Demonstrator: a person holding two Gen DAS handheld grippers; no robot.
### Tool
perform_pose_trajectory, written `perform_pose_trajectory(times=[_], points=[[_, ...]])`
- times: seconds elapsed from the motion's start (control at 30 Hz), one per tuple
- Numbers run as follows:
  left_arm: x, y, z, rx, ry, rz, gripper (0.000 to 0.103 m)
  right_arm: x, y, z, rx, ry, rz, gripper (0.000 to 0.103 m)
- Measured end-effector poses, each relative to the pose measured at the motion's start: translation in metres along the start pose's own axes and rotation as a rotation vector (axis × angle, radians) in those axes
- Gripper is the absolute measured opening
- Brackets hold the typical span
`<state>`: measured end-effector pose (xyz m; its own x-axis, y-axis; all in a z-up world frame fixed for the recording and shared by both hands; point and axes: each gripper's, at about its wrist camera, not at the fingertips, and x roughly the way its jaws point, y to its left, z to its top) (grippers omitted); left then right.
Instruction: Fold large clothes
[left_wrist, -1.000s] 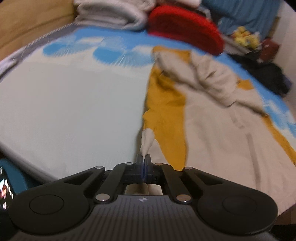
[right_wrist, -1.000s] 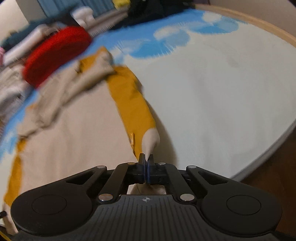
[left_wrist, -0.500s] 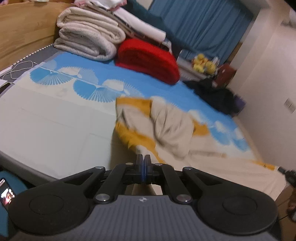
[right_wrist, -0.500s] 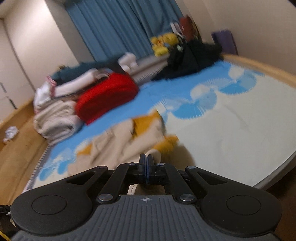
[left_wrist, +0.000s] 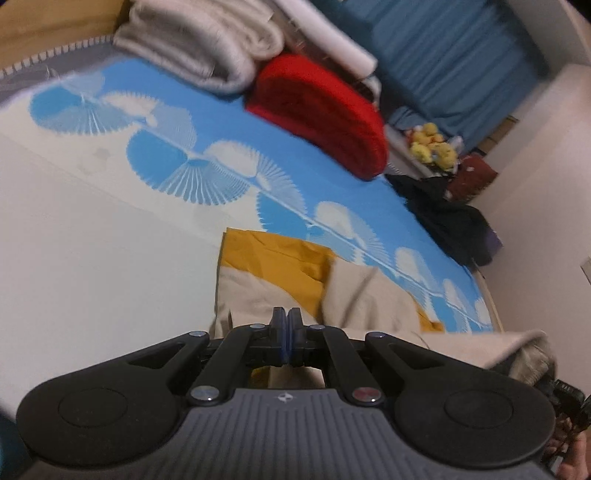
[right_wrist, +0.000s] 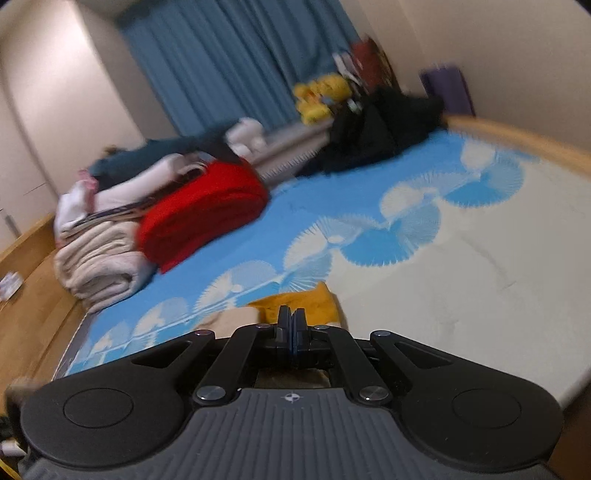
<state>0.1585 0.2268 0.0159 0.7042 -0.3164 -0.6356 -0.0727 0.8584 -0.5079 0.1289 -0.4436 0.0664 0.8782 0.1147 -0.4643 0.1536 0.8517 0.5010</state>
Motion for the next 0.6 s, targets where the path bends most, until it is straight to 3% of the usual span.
perform_pose_trajectory(times=[0.1, 0.17, 0.23, 0.3, 0.43, 0.6], points=[[0.030, 0.024, 0.015, -0.049, -0.057, 0.089, 0.006, 0.050, 0.001, 0.011, -0.012, -0.054, -0.128, 0.009], [0.038, 0.039, 0.012, -0.121, -0.035, 0.108, 0.014, 0.068, -0.009, 0.008, 0.034, -0.077, -0.140, 0.018], [0.043, 0.044, 0.011, -0.165, -0.016, 0.093, 0.018, 0.083, -0.021, -0.006, 0.051, -0.030, -0.136, 0.018], [0.050, 0.035, 0.009, -0.094, 0.009, 0.103, 0.031, 0.097, -0.024, -0.011, 0.014, 0.064, -0.149, 0.021], [0.073, 0.020, -0.002, 0.085, 0.079, 0.182, 0.038, 0.113, -0.026, -0.019, -0.047, 0.160, -0.139, 0.036], [0.088, 0.022, -0.013, 0.103, 0.116, 0.230, 0.045, 0.127, -0.028, -0.039, -0.089, 0.241, -0.140, 0.049]])
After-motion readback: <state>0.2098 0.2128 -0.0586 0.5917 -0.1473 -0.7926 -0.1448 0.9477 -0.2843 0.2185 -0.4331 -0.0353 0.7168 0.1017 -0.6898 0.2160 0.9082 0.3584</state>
